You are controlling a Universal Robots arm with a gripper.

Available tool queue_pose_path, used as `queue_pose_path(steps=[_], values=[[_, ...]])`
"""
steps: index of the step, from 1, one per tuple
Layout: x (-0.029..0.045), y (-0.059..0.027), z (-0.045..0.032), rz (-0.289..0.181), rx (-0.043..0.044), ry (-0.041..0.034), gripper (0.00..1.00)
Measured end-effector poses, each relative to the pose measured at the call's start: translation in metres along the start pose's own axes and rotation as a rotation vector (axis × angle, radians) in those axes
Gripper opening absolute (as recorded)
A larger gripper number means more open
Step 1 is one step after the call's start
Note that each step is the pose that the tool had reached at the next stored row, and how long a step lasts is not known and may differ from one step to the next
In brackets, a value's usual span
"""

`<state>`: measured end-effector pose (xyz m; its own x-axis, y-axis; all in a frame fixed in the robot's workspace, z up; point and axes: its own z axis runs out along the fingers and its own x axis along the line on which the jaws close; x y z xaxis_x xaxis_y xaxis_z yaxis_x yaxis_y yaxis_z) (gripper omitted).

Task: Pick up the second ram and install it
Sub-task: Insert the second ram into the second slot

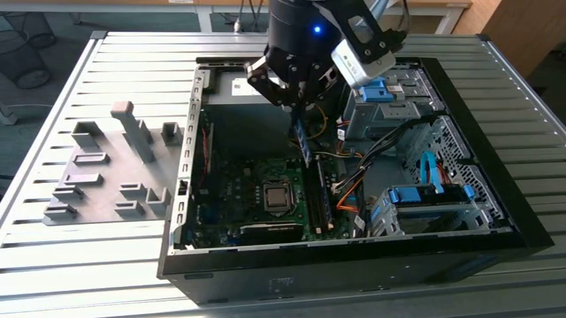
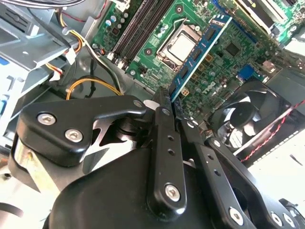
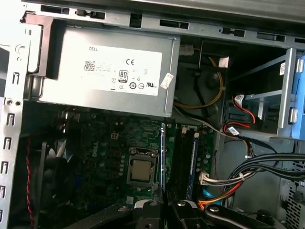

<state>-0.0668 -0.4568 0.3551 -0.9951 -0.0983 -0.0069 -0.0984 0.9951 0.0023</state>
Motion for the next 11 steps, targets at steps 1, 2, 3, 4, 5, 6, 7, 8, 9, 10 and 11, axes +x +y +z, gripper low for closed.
queue_pose_path(steps=[1, 2, 3, 4, 5, 6, 7, 8, 9, 10, 11], values=[[-0.0001, 0.0, 0.0015, 0.006, 0.0001, 0.0, 0.14], [-0.0003, -0.0001, 0.0033, 0.013, 0.0, 0.0, 0.14], [-0.0007, -0.0001, 0.0051, 0.021, 0.0002, 0.0, 0.14], [-0.0012, -0.0002, 0.0069, 0.027, 0.0002, 0.0, 0.14], [-0.0022, -0.0003, 0.0087, 0.032, 0.0002, -0.0001, 0.14], [-0.0039, -0.0005, 0.0107, 0.035, 0.0003, 0.0, 0.14], [-0.0056, -0.0006, 0.0123, 0.037, 0.0003, 0.0, 0.14], [-0.0072, -0.0008, 0.0136, 0.039, 0.0003, -0.0001, 0.14], [-0.0088, -0.0009, 0.0149, 0.041, 0.0004, -0.0001, 0.14], [-0.0104, -0.0011, 0.0162, 0.043, 0.0003, 0.0, 0.14], [-0.0118, -0.0012, 0.0174, 0.045, 0.0003, -0.0001, 0.14]])
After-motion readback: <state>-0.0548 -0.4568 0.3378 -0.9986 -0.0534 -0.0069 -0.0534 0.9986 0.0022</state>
